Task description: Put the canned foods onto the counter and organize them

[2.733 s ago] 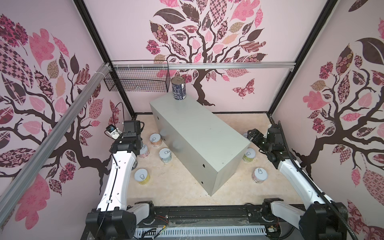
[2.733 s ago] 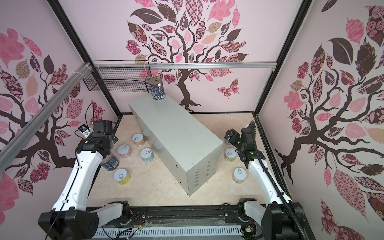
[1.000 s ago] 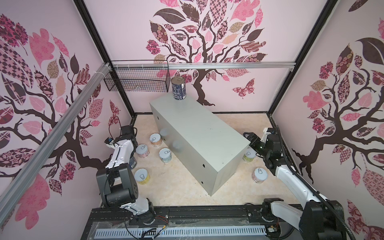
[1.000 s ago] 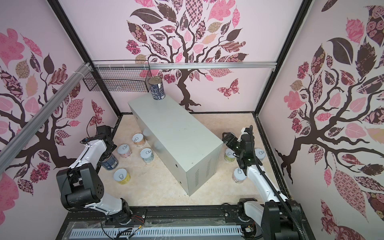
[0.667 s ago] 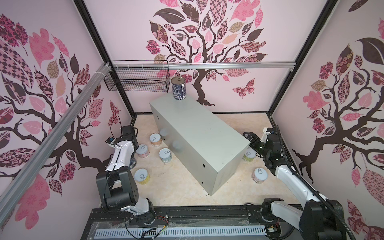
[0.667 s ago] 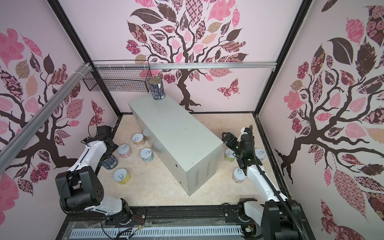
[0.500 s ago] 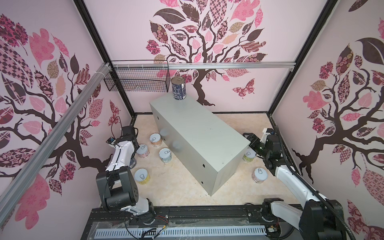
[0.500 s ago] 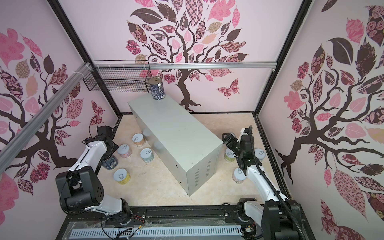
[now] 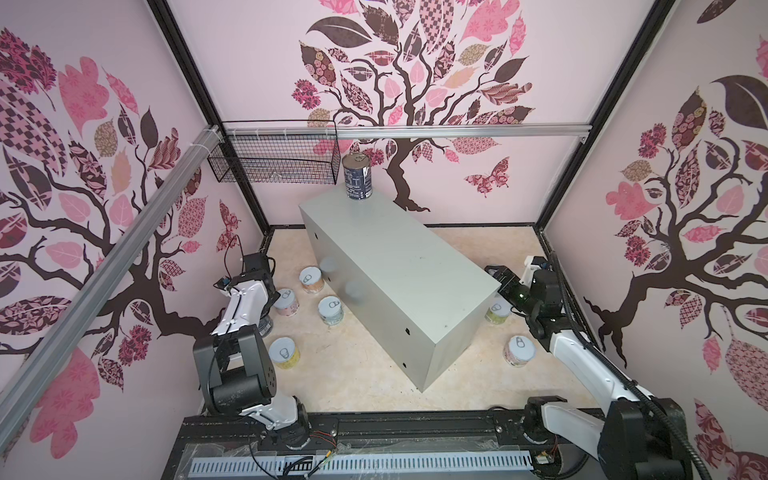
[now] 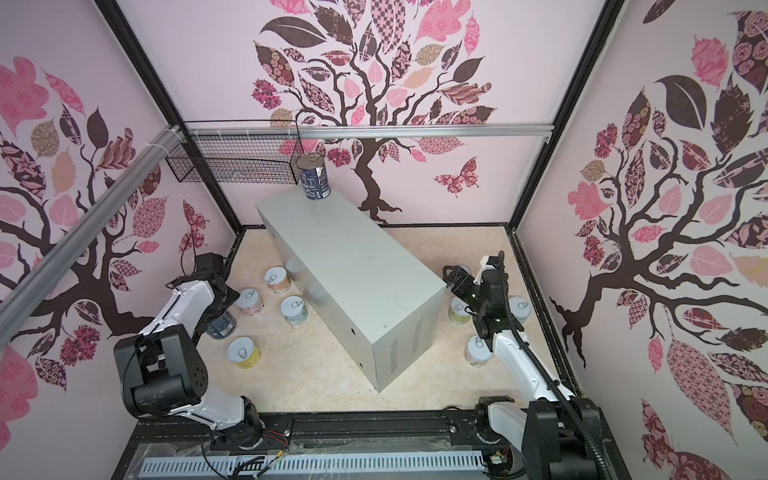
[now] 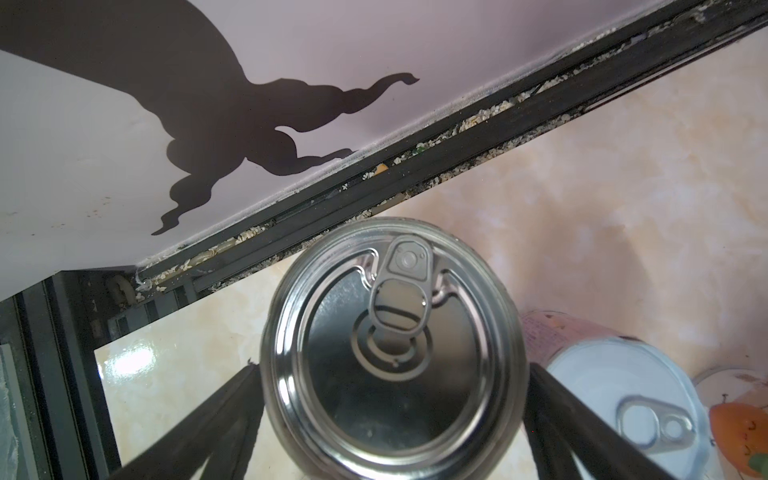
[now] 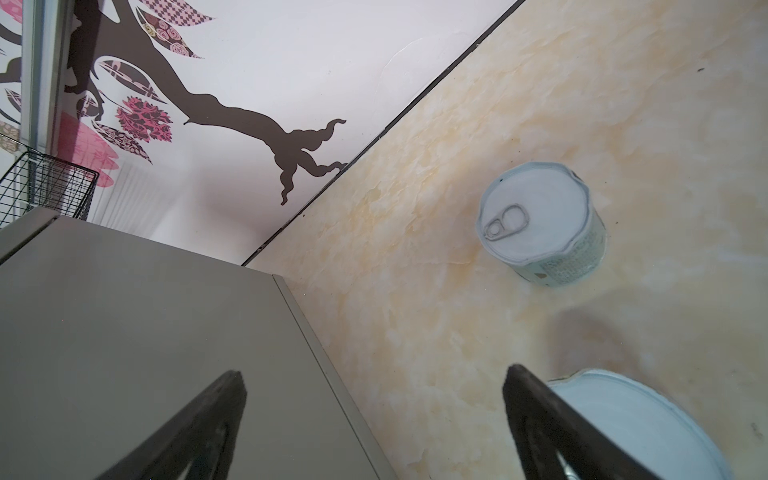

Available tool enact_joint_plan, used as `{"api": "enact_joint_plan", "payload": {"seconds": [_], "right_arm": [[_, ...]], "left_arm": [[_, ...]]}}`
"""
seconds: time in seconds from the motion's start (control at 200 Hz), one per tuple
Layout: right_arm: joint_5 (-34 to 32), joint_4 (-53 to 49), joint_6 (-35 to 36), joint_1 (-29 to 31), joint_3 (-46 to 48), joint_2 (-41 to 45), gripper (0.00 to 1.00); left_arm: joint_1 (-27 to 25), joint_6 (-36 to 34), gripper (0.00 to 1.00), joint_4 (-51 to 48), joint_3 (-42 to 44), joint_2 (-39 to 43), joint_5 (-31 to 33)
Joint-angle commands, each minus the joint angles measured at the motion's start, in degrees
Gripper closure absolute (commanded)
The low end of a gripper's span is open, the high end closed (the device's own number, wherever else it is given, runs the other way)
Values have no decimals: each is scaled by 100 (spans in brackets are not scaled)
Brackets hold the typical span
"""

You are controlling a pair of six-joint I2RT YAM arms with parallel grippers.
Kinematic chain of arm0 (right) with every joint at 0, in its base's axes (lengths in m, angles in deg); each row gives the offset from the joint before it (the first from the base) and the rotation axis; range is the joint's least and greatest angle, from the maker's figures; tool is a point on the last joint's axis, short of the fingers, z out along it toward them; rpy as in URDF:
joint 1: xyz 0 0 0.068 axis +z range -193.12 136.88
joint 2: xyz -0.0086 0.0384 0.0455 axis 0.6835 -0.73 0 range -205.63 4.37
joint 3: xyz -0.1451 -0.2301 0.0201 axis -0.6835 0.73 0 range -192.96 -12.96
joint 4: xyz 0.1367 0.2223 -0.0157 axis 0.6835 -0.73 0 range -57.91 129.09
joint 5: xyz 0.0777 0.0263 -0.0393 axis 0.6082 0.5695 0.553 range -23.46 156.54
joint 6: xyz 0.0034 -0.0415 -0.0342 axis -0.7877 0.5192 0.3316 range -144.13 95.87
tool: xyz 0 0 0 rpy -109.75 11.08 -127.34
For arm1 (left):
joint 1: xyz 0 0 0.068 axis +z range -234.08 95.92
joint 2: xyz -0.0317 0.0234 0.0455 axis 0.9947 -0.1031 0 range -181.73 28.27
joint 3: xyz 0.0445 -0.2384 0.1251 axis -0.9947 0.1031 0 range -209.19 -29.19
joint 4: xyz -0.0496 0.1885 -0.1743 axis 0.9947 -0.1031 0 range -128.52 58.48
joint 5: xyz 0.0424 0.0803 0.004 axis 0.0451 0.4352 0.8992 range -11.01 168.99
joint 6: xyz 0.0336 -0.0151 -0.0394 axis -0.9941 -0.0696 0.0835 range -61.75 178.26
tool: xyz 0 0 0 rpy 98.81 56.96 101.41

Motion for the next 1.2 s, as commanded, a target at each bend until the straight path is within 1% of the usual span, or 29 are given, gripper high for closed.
{"api": "enact_joint_plan", "payload": {"seconds": [0.0,0.225,0.4,0.81,1.07,1.195], "right_arm": [[70,119,-21,-6,33,-93,0],[105,163,-37,-1,34,-144,0],[101,205,-50,-8,59,-199,0],[143,251,-57,-7,82,-314,0],[191,269,-57,-7,82,-384,0],[202,278,-57,-8,81,-410,0]], "left_arm": [[88,-47,2,63,38,-131,-112],[245,-30,2,30,-51,-436,-206],[407,-32,2,108,-16,-542,-467],[655,-62,3,240,24,-668,-777],[799,-50,3,275,7,-744,-845],[828,-58,5,304,11,-769,-942]]}}
